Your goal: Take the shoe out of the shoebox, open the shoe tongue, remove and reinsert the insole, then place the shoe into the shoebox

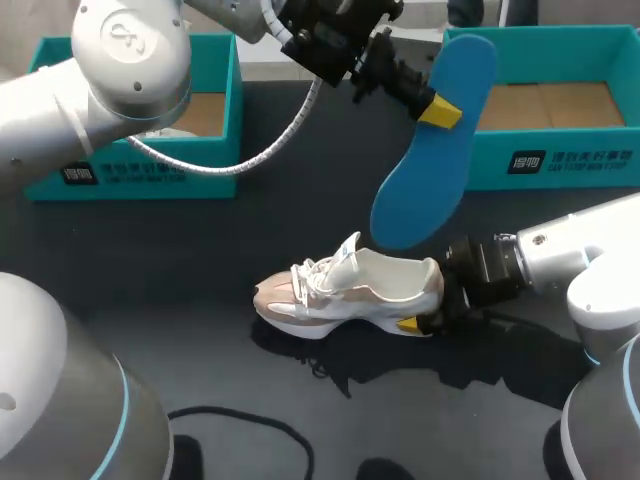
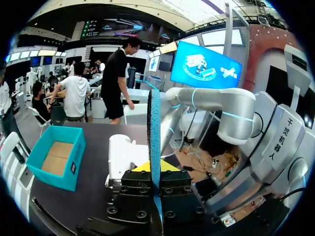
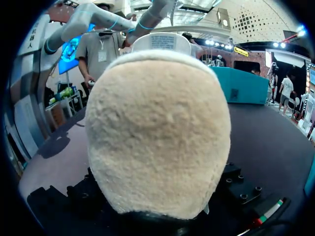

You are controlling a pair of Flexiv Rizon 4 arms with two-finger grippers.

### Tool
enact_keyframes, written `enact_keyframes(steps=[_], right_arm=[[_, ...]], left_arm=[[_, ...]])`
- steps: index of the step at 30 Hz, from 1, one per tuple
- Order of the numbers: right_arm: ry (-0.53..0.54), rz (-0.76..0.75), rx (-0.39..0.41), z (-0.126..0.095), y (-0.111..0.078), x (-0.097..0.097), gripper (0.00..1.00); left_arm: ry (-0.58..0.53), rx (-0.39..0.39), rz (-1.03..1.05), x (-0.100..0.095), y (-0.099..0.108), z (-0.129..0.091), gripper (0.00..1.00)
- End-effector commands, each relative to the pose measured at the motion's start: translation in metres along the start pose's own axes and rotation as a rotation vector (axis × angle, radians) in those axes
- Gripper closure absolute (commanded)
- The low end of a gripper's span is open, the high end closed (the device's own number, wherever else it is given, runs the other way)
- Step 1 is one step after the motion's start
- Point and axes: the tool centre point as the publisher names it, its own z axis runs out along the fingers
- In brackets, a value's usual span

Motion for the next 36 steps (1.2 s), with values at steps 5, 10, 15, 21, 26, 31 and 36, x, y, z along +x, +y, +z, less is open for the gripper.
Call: enact_keyframes(steps=[5, 10, 15, 21, 26, 31, 36], right_arm=[[-0.001, 0.000, 0.004, 0.001, 0.001, 0.000, 1.00], [-0.001, 0.000, 0.004, 0.001, 0.001, 0.000, 1.00], [-0.001, 0.000, 0.004, 0.001, 0.001, 0.000, 1.00], [-0.001, 0.000, 0.004, 0.001, 0.001, 0.000, 1.00], [-0.001, 0.000, 0.004, 0.001, 0.001, 0.000, 1.00], [-0.001, 0.000, 0.004, 0.001, 0.001, 0.000, 1.00], [-0.001, 0.000, 0.004, 0.001, 0.001, 0.000, 1.00]], left_arm=[[0.097, 0.001, 0.002, -0.005, 0.000, 0.002, 1.00], [0.085, 0.037, -0.036, 0.001, 0.000, -0.001, 1.00], [0.102, 0.123, -0.233, 0.027, -0.003, -0.006, 1.00], [0.163, 0.223, -0.409, 0.049, -0.015, -0.015, 1.00], [0.192, 0.253, -0.518, 0.060, -0.018, -0.023, 1.00], [0.202, 0.245, -0.539, 0.064, -0.020, -0.027, 1.00], [0.202, 0.245, -0.539, 0.064, -0.020, -0.027, 1.00]])
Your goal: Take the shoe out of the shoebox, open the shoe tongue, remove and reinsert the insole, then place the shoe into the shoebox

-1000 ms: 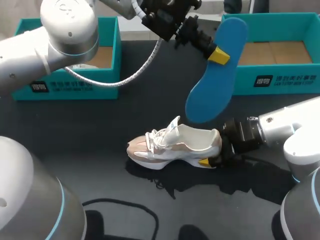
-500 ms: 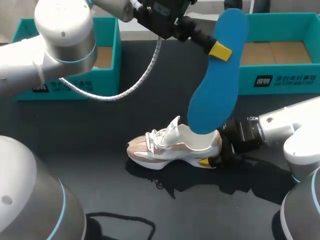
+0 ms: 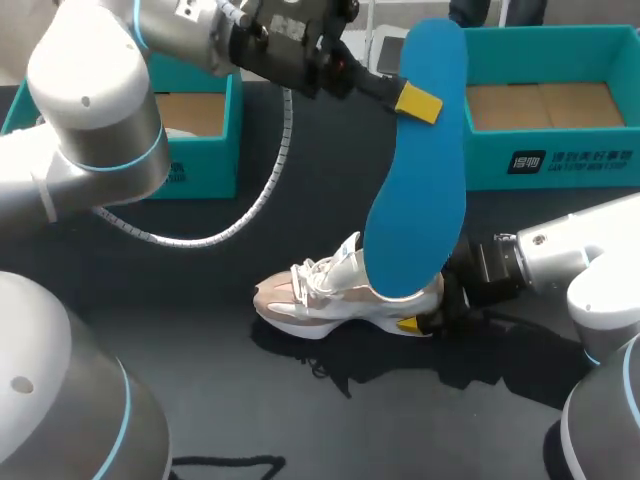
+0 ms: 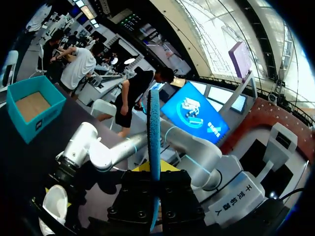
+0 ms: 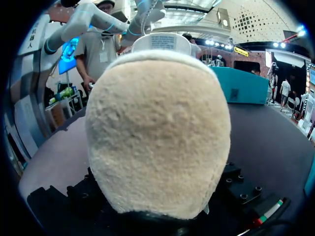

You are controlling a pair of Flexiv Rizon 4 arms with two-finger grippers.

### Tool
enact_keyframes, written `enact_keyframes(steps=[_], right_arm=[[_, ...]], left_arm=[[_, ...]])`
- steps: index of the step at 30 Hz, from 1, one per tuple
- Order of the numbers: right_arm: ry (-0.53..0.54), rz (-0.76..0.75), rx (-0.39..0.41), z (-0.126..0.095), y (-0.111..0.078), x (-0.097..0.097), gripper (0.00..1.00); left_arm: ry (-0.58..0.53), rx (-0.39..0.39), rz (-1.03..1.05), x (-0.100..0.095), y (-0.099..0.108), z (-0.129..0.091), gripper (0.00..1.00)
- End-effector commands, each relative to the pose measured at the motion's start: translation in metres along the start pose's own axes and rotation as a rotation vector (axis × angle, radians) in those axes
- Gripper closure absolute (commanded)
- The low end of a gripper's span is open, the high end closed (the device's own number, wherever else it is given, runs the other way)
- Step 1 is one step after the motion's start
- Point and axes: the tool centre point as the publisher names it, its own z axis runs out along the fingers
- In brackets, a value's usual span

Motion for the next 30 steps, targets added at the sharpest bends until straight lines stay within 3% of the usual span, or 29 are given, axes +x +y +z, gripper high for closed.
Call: enact_keyframes(steps=[1, 6, 18, 30], right_arm=[[-0.001, 0.000, 0.004, 0.001, 0.001, 0.000, 1.00], [-0.001, 0.000, 0.004, 0.001, 0.001, 0.000, 1.00], [-0.001, 0.000, 0.004, 0.001, 0.001, 0.000, 1.00], [-0.001, 0.000, 0.004, 0.001, 0.001, 0.000, 1.00]], left_arm=[[0.001, 0.007, 0.001, 0.000, 0.002, 0.000, 1.00], [0.021, 0.011, -0.032, 0.002, 0.003, 0.002, 1.00], [0.020, -0.006, -0.136, 0.050, 0.021, -0.014, 1.00], [0.028, 0.029, -0.177, 0.068, 0.040, -0.015, 1.00]])
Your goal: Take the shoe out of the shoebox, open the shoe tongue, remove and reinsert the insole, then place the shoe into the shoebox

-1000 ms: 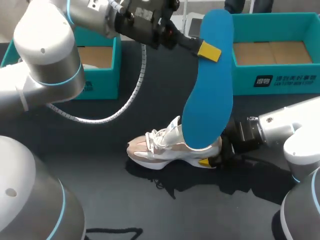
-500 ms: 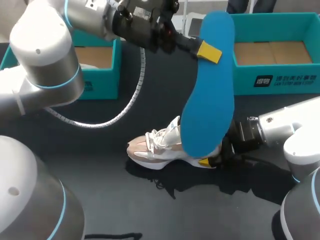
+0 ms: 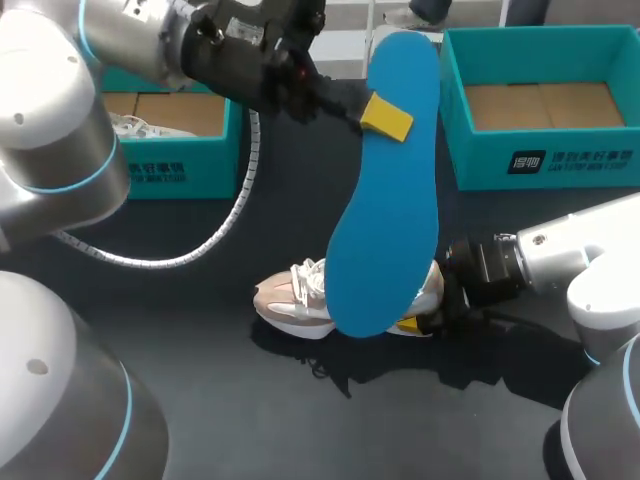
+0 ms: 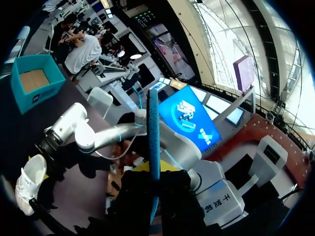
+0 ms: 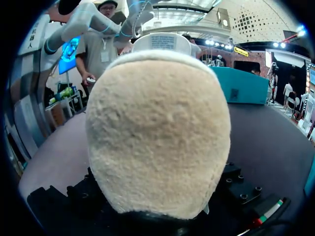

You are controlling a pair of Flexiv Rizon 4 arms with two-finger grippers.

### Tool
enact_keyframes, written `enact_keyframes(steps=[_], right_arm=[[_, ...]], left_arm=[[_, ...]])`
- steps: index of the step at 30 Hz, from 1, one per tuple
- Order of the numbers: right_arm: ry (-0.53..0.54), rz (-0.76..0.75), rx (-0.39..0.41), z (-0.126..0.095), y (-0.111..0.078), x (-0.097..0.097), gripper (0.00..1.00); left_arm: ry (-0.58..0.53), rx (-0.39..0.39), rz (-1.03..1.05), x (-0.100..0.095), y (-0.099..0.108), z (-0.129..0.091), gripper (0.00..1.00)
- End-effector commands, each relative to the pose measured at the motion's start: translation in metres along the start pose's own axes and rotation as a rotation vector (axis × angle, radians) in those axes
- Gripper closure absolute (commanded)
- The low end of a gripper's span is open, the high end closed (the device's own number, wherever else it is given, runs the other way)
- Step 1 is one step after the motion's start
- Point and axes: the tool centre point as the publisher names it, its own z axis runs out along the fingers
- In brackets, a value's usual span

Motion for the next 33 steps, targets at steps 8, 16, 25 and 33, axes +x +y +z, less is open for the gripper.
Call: enact_keyframes(steps=[8, 16, 25, 33], right_arm=[[-0.001, 0.000, 0.004, 0.001, 0.001, 0.000, 1.00], [-0.001, 0.000, 0.004, 0.001, 0.001, 0.000, 0.00], [-0.026, -0.032, 0.108, -0.022, 0.026, 0.001, 0.00], [-0.015, 0.016, 0.246, -0.039, 0.045, 0.012, 0.00]], left_arm=[[0.001, 0.047, -0.010, 0.006, 0.012, 0.000, 1.00], [0.001, 0.047, -0.010, 0.006, 0.012, 0.000, 1.00], [0.001, 0.047, -0.010, 0.006, 0.012, 0.000, 1.00], [0.001, 0.047, -0.010, 0.006, 0.012, 0.000, 1.00]])
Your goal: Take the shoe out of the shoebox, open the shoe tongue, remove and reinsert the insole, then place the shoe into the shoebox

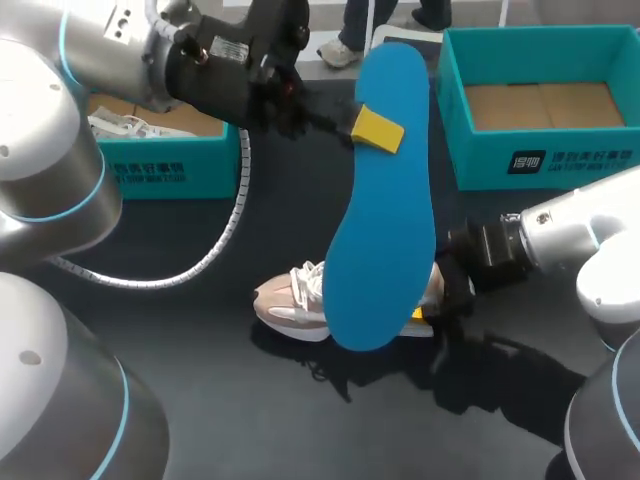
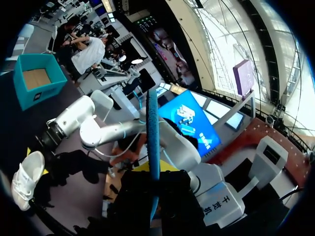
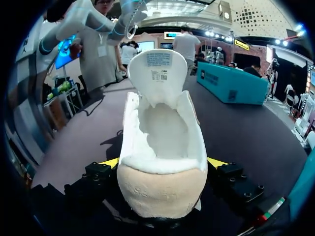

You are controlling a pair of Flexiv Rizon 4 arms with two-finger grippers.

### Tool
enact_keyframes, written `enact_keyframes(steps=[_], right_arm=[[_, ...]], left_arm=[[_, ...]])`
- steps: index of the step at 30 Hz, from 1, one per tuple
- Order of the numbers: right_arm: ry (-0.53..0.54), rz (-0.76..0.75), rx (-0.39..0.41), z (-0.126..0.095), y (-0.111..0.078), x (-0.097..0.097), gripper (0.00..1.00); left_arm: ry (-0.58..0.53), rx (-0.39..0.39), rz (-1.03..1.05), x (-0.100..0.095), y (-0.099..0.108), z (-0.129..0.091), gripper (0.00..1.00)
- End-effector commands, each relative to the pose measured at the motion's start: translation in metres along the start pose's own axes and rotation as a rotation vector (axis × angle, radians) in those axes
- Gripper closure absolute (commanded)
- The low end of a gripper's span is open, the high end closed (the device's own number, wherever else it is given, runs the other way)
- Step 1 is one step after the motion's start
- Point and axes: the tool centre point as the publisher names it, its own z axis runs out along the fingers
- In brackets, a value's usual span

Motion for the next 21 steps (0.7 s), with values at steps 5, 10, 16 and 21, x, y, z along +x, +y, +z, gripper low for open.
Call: enact_keyframes(steps=[5, 10, 16, 21], right_arm=[[-0.007, 0.044, 0.229, -0.032, 0.022, 0.009, 0.00], [-0.031, 0.065, 0.345, -0.044, 0.036, 0.006, 0.00], [-0.031, 0.134, 0.589, -0.051, 0.059, 0.010, 0.00], [-0.024, 0.208, 0.721, -0.054, 0.067, 0.012, 0.00]], left_arm=[[-0.001, 0.002, 0.000, -0.001, 0.002, 0.000, 1.00], [-0.001, 0.002, 0.000, -0.001, 0.002, 0.000, 1.00], [-0.001, 0.002, 0.000, -0.001, 0.002, 0.000, 1.00], [-0.001, 0.002, 0.000, -0.001, 0.002, 0.000, 1.00]])
